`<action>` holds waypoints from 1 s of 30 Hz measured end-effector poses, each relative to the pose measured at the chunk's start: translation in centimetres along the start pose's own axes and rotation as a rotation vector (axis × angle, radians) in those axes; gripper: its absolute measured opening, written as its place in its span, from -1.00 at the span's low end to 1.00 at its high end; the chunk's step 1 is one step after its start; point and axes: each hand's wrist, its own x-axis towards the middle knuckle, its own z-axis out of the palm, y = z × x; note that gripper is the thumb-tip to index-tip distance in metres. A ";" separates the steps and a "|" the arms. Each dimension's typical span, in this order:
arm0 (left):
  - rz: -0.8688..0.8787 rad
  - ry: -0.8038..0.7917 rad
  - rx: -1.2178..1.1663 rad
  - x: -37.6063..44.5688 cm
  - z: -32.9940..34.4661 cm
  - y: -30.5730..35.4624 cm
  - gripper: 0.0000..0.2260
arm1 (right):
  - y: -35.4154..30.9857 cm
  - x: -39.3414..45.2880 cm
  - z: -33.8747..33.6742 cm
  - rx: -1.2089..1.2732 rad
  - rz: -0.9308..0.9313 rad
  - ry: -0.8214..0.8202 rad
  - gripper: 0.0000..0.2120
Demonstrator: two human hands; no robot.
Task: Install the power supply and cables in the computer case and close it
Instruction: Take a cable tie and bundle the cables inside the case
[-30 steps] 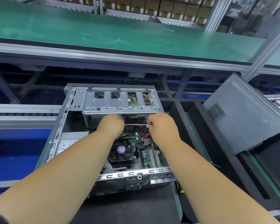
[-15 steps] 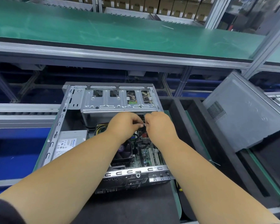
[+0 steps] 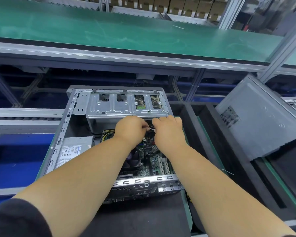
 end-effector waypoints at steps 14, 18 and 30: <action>-0.156 -0.092 -0.199 -0.3 0.7 -0.1 -0.87 | 0.0 -0.4 -0.6 -0.184 0.160 -0.003 -0.71; -0.176 -0.094 -0.220 -0.2 0.6 -0.2 -0.88 | -0.1 -0.2 -0.7 -0.134 0.182 -0.012 -0.77; -0.196 -0.354 -0.117 0.3 -3.8 -2.4 -0.87 | -1.2 0.2 -3.9 0.388 -0.351 -0.465 -0.90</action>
